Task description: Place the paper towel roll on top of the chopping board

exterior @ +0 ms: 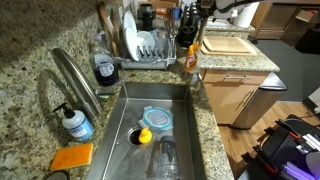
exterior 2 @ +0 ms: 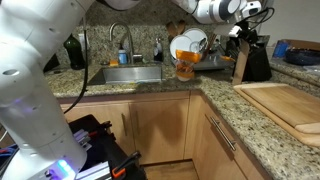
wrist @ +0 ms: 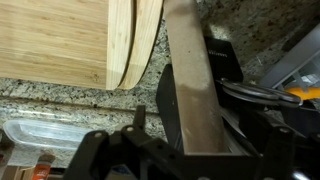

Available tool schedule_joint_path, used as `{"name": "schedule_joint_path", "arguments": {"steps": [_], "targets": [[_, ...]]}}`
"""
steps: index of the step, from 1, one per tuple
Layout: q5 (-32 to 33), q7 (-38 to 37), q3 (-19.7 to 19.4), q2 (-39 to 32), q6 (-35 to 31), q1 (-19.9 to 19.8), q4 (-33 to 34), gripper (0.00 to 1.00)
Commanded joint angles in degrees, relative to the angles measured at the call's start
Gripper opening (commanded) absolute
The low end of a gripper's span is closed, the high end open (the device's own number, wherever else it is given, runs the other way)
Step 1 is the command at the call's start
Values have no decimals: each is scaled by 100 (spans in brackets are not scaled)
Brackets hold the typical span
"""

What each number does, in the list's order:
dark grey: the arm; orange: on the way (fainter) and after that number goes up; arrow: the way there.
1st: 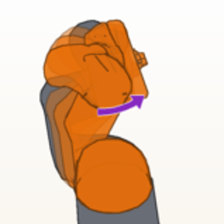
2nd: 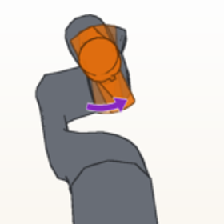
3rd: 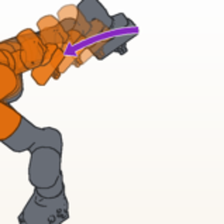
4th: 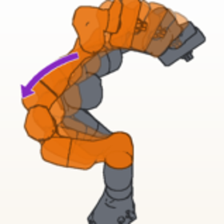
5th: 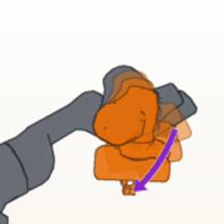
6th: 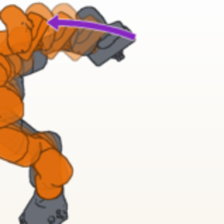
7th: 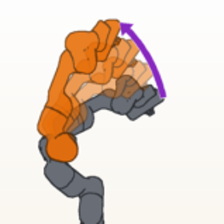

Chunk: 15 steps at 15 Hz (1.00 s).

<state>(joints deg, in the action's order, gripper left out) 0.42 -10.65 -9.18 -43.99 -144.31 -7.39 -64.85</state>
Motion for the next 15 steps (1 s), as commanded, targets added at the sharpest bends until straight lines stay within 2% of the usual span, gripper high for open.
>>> {"name": "schedule_joint_path", "arguments": {"steps": [1,10,11,15], "targets": [[50,-3,-28,-15,6,-21,1,68],[33,-38,-58,-19,-21,-66,35,6],[27,-62,-69,-18,-9,-67,54,1],[58,-468,-299,95,177,22,123,2]]}}
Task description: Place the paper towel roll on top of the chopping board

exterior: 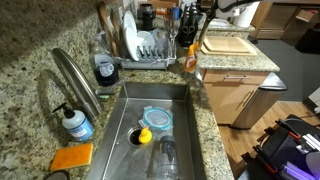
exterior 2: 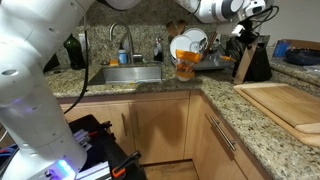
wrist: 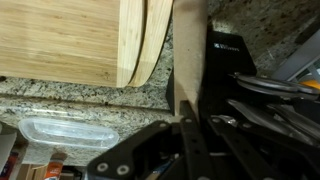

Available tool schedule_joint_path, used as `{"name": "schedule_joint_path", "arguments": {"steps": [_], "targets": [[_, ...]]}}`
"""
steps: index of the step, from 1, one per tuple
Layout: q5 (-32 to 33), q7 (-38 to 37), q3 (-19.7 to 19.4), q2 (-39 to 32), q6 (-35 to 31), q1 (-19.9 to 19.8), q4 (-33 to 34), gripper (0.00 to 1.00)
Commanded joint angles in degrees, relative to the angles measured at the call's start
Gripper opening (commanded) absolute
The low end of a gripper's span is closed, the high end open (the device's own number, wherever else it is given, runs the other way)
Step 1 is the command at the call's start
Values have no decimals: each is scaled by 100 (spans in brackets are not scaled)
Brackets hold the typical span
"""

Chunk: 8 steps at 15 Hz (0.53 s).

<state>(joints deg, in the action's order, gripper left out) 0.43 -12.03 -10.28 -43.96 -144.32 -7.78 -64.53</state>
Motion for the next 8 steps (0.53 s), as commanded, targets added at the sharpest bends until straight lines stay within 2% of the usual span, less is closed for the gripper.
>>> {"name": "schedule_joint_path", "arguments": {"steps": [1,8], "targets": [[71,-454,-261,144,151,69,122,1],[328,-1917,-1226,722,433,190,291,1]]}}
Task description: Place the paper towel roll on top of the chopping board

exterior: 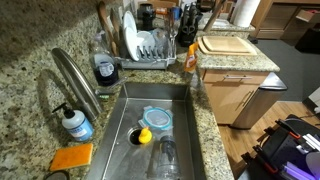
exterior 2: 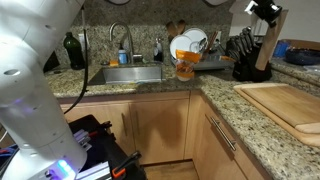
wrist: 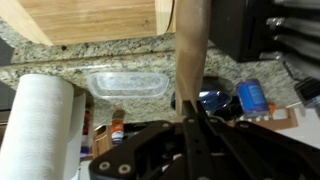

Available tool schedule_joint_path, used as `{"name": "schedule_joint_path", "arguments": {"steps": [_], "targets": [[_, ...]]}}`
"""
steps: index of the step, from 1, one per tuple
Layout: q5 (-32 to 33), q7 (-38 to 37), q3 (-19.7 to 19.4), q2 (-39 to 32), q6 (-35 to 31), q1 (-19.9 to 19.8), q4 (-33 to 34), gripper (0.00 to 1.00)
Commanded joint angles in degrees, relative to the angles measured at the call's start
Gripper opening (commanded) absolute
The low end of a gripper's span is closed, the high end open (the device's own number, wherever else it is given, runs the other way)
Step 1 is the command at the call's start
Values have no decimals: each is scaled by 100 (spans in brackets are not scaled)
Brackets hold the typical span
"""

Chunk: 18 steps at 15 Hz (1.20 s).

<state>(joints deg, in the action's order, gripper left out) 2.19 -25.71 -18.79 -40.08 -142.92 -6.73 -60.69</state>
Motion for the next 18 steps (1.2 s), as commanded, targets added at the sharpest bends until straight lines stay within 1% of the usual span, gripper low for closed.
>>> {"name": "schedule_joint_path", "arguments": {"steps": [1,3,5,6,9,13,16,18], "targets": [[177,-777,-526,434,384,83,-122,1],[241,-1217,-834,624,744,73,-209,1],[182,-1430,-1025,758,1204,-14,-306,1],[81,-1445,-1059,771,1439,-108,-341,1],[80,-1792,-1317,789,2086,-214,-475,1],[14,-2266,-1498,590,3011,-415,-482,1],[-77,-2700,-1518,244,3825,-582,-189,1],[100,-2813,-1541,15,3896,-577,-46,1]]}}
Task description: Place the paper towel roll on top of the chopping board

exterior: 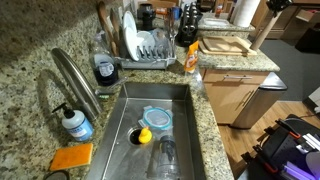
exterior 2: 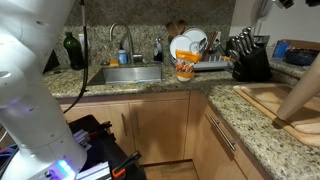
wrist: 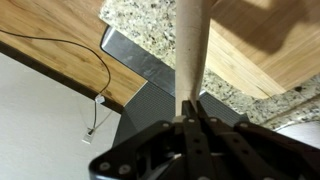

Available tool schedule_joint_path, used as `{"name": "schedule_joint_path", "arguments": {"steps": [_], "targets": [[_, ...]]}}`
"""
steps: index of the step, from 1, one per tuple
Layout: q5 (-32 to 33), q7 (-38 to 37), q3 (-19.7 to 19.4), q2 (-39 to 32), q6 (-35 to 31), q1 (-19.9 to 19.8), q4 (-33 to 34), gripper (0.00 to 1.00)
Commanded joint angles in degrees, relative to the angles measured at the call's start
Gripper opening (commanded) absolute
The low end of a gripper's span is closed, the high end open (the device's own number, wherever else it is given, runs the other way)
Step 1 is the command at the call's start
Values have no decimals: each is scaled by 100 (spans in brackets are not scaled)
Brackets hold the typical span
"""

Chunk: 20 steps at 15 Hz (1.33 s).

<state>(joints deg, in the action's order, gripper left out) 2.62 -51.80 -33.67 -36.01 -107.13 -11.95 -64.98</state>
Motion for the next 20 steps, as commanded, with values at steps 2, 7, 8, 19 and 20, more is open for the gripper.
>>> {"name": "schedule_joint_path", "arguments": {"steps": [2,7,8,19,20], "targets": [[332,-306,-119,-730,57,-2,614,1],[1272,-699,-351,-1630,-80,77,1659,1],[1379,-736,-373,-1754,-71,55,1848,1],[120,-326,681,-2116,-1039,-575,2924,1],[1,-244,790,-2145,-917,-568,2958,1]]}}
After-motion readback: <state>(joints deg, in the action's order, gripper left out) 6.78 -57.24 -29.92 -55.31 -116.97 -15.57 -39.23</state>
